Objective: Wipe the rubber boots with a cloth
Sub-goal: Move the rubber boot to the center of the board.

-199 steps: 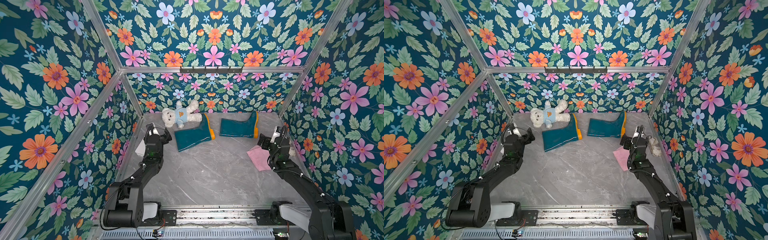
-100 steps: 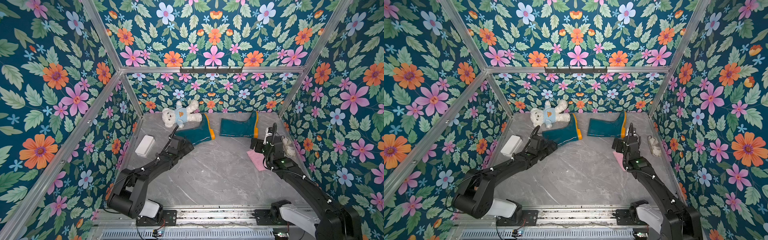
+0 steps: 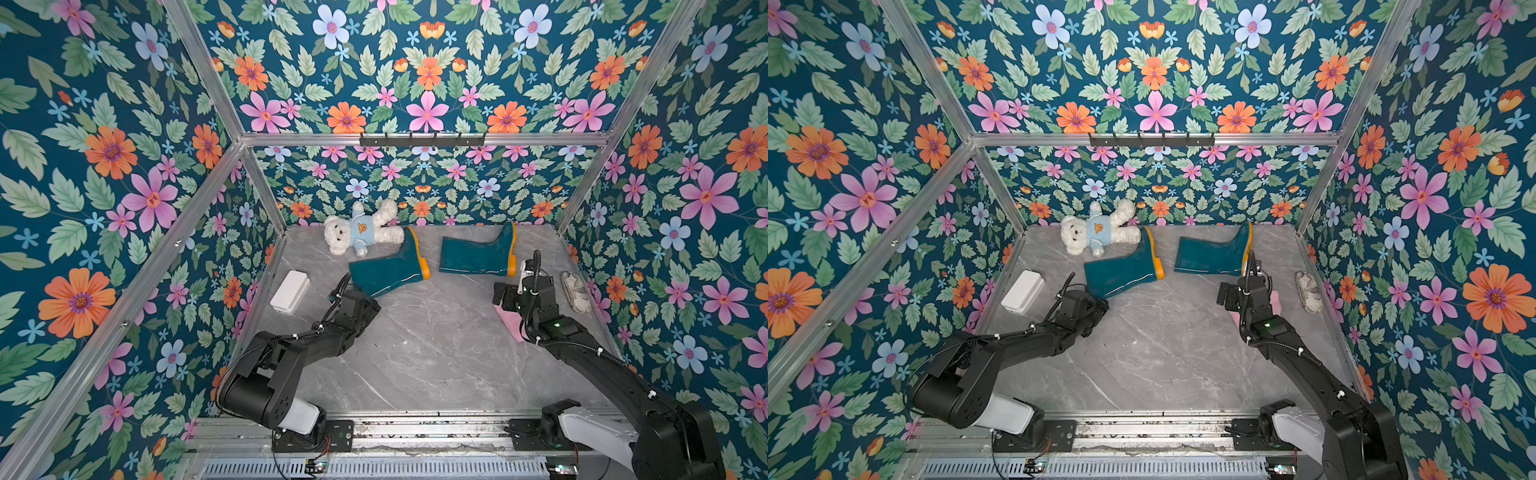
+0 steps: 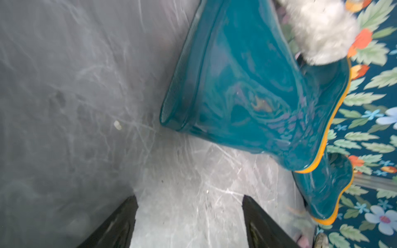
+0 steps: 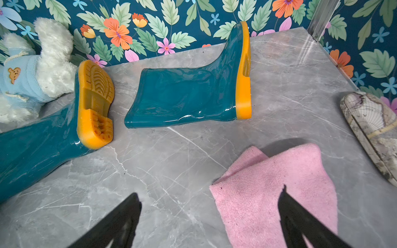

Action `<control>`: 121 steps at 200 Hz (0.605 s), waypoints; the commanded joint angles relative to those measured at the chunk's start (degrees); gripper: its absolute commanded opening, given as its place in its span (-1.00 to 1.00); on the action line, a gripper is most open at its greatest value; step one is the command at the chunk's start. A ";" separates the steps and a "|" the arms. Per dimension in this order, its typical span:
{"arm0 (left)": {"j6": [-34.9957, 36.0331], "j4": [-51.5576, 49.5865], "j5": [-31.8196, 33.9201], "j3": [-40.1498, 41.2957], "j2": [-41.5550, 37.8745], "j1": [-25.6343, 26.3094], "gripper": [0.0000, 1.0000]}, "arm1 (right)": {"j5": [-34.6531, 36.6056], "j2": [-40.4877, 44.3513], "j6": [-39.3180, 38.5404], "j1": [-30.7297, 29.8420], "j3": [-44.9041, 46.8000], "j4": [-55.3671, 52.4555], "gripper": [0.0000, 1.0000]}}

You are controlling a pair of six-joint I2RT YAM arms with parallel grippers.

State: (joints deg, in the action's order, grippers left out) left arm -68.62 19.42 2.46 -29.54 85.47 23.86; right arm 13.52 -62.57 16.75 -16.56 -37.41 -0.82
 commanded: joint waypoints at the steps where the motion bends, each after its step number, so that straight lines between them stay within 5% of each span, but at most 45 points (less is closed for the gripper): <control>1: -3.54 1.84 4.62 0.89 1.03 -0.37 0.53 | 0.30 0.19 -1.15 -0.04 0.14 2.13 0.98; 79: -4.15 2.50 9.23 -4.29 8.04 -1.40 0.40 | -1.57 1.30 -2.23 -0.32 1.64 6.00 0.98; 95: -2.75 3.17 8.00 -6.07 10.41 -1.81 0.12 | -1.68 1.31 -2.44 -0.65 1.64 6.53 0.98; 121: 0.47 4.26 3.15 -8.39 13.57 -2.67 -0.70 | -1.83 0.76 -2.34 -1.32 1.04 6.71 0.98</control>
State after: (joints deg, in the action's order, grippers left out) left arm -71.24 24.32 10.20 -36.40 96.99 21.74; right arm 12.12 -61.43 14.74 -17.32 -35.79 4.01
